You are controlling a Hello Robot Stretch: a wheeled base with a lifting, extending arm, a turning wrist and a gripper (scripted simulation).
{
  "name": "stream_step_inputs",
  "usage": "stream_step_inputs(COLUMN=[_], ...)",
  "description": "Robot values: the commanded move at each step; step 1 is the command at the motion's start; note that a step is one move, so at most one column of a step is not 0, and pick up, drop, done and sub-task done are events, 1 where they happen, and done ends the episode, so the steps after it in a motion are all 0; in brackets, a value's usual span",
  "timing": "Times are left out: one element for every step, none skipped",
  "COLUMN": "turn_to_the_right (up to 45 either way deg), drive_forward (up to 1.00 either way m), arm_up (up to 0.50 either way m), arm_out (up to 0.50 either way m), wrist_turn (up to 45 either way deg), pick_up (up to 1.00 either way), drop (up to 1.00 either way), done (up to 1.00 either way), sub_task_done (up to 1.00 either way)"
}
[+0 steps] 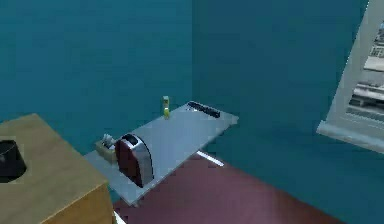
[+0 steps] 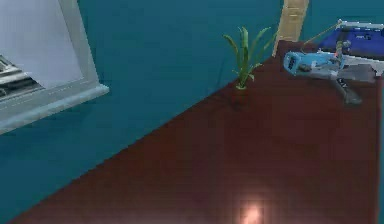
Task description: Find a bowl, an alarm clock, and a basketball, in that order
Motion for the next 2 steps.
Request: stream_step_inputs(turn_to_the_right=[45.0, 33.0], drive_forward=[0.00, 0.00], arm_up=[0.00, 0.00], arm_out=[0.00, 0.00], wrist_turn=[0.0, 0.0], pick_up=[0.00, 0.00], drop=[0.00, 0.00], done=[0.00, 0.00], sub_task_done=[0.00, 0.00])
